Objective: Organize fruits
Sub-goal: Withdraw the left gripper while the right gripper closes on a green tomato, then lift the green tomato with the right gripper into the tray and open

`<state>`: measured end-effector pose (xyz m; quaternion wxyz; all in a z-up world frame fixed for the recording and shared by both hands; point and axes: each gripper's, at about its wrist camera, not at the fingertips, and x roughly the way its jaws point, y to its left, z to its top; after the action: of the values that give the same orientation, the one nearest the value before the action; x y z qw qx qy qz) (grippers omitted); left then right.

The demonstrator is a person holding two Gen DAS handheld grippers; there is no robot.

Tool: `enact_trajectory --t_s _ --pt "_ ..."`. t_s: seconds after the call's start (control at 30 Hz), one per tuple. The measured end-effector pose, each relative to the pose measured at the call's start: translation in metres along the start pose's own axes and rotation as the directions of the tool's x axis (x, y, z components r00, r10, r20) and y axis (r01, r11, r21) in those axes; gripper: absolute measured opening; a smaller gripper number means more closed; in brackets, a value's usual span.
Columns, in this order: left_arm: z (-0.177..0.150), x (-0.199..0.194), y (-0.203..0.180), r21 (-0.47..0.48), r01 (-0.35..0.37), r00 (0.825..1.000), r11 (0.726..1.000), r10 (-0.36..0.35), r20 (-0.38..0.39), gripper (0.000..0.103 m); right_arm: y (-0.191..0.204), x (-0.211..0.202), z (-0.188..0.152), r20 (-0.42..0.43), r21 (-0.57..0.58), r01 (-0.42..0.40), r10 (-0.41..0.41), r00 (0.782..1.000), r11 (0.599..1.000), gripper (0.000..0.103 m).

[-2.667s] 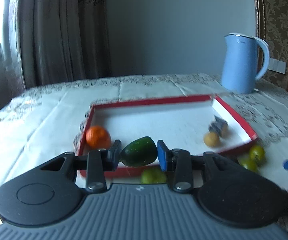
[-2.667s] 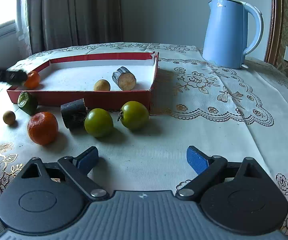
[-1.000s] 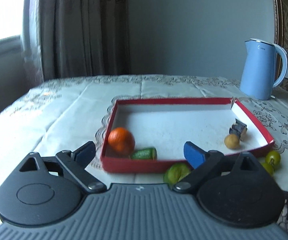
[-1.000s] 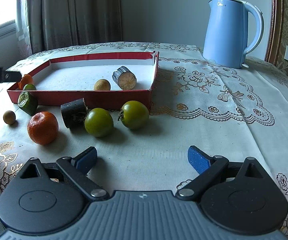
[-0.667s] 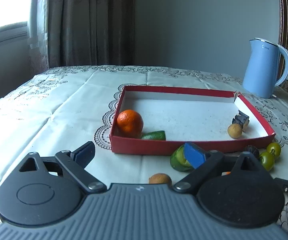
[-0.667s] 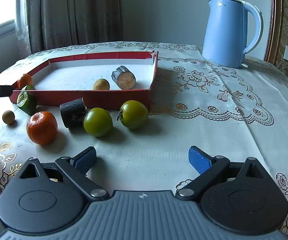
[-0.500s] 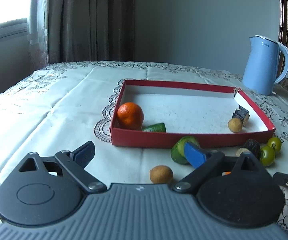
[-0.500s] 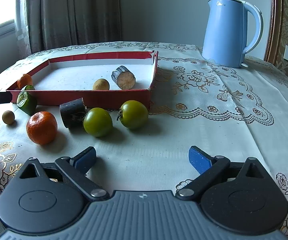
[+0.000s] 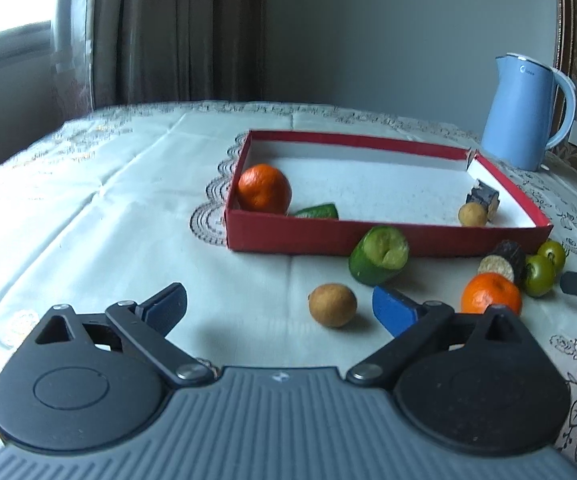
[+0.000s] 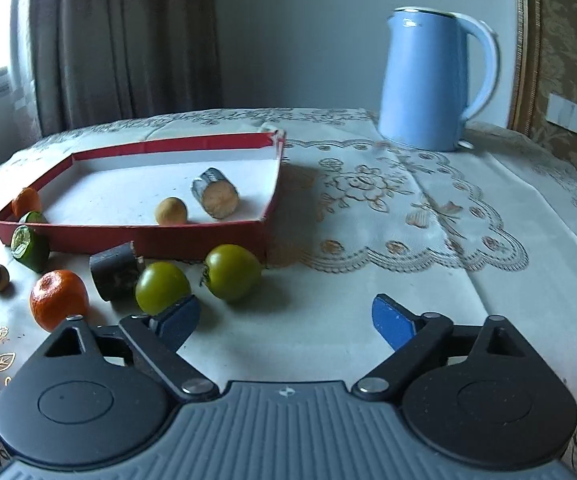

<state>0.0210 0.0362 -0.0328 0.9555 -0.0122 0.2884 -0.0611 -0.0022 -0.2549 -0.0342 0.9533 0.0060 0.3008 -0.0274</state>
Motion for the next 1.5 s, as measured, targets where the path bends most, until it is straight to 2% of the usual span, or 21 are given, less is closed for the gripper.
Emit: enact_trajectory --t_s 0.2,0.33,0.47,0.57,0.77,1.0,1.23,1.5 --pt "0.0 0.004 0.001 -0.002 0.019 1.0 1.0 -0.019 -0.024 0.103 0.013 0.01 0.008 0.014 -0.077 0.01 -0.009 1.0 0.997 0.073" --pt "0.0 0.009 -0.002 0.015 0.026 0.998 1.0 -0.025 -0.056 0.103 0.015 0.017 0.013 0.013 -0.103 -0.007 0.008 1.0 0.995 0.07" --pt "0.0 0.011 -0.004 0.025 0.025 0.997 0.999 -0.023 -0.069 0.103 0.018 0.023 0.018 0.002 -0.124 -0.039 0.04 0.999 0.992 0.054" --pt "0.0 0.012 -0.003 0.022 0.026 0.997 0.999 -0.024 -0.071 0.103 0.022 0.027 0.019 -0.004 -0.144 -0.047 0.047 0.999 0.988 0.05" --pt "0.0 0.014 -0.006 0.035 0.016 0.997 0.999 -0.014 -0.077 0.103 0.021 0.032 0.018 -0.029 -0.129 -0.105 0.102 0.994 0.986 0.033" --pt "0.0 0.015 -0.007 0.04 0.012 0.997 0.999 -0.009 -0.079 0.103 0.019 0.032 0.017 -0.024 -0.103 -0.104 0.102 0.994 0.989 0.032" --pt "0.0 0.015 -0.008 0.045 0.009 0.997 0.999 -0.005 -0.081 0.103 0.017 0.021 0.019 0.011 -0.094 -0.066 0.067 0.998 0.993 0.032" --pt "0.0 0.015 -0.008 0.046 0.008 0.997 0.999 -0.004 -0.081 0.103 0.023 0.011 0.046 0.083 -0.116 -0.054 0.064 0.994 0.992 0.032"
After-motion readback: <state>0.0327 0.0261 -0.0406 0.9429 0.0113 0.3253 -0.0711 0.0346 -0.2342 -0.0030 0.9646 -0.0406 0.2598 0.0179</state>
